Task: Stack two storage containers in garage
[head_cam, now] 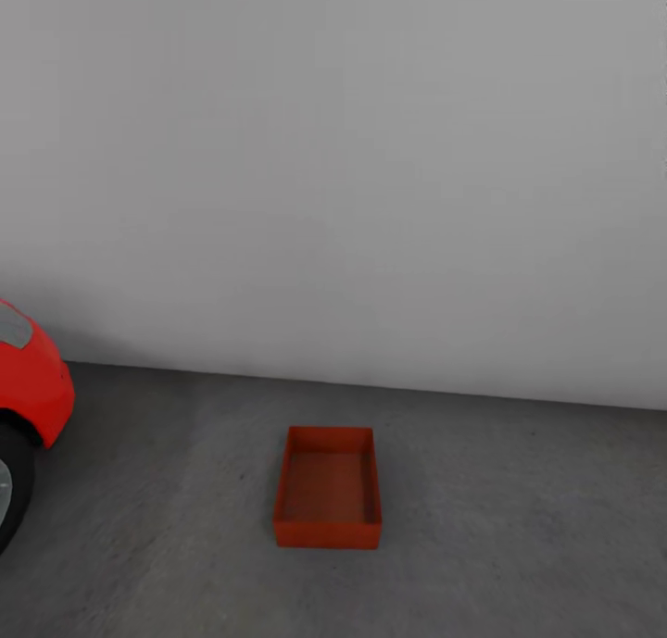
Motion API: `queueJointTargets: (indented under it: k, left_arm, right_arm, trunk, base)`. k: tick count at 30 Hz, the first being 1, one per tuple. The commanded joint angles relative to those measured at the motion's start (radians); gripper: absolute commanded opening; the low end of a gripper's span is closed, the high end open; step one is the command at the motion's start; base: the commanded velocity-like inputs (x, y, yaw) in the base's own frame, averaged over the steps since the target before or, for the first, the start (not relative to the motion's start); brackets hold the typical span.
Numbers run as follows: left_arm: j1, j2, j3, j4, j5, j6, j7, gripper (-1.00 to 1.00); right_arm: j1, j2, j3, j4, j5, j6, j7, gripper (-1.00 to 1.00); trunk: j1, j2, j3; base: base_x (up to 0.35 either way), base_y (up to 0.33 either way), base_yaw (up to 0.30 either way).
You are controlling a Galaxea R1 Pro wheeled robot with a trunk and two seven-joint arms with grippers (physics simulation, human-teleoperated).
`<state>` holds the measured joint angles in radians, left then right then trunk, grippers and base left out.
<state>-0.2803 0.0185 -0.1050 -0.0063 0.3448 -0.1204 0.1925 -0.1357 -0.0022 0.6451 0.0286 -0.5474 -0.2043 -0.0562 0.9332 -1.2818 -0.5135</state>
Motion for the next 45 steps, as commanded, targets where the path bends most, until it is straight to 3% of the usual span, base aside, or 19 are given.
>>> queueJointTargets:
  k: [1,34,38,45]
  left_arm:
    - [0.0,0.0,-0.008,0.0,0.008,-0.002,0.002,1.0]
    - [0.0,-0.003,-0.004,0.001,0.012,0.003,-0.001,1.0]
    - [0.034,-0.016,-0.003,0.006,0.019,0.016,-0.025,1.0]
    - [0.063,-0.01,-0.004,0.006,0.021,0.047,-0.079,1.0]
  right_arm:
    - [-0.001,0.001,0.008,0.002,-0.007,-0.004,0.0,1.0]
    - [-0.002,-0.001,0.007,0.002,-0.019,-0.004,-0.001,1.0]
    - [-0.001,0.006,0.007,0.002,-0.019,-0.004,-0.001,1.0]
    - [-0.002,-0.001,0.008,0.002,-0.012,-0.004,-0.001,1.0]
  trunk:
    - [0.0,0.0,0.001]
    - [0.0,0.0,0.055]
    - [0.0,0.0,0.061]
    - [0.0,0.0,0.066]
  base:
    - [0.0,0.0,0.0]
    - [0.0,0.0,0.0]
    - [0.0,0.0,0.0]
    - [0.0,0.0,0.0]
